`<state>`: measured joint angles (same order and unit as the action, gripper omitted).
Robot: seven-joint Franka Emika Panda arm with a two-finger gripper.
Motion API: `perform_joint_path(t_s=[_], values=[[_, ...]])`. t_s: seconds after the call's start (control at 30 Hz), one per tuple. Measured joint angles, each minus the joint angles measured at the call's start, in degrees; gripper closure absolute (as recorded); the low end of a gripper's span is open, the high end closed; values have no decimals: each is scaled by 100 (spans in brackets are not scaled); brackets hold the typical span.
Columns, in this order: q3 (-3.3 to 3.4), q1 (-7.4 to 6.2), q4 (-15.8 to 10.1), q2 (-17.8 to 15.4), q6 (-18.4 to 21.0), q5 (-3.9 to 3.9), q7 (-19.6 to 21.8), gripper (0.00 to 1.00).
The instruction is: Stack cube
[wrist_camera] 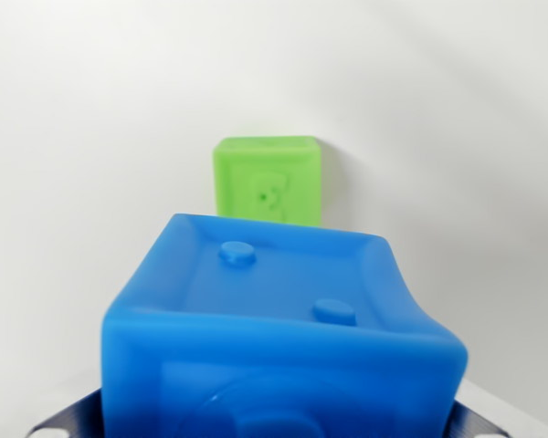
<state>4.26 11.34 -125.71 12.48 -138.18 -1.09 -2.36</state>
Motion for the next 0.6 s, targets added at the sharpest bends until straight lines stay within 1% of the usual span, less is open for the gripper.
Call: perform_joint_path(t_s=[0.2,0.6], values=[[-2,0,-29,263,-249,-27,-16,100],[-10,0,-56,661,-683,-83,-53,100]])
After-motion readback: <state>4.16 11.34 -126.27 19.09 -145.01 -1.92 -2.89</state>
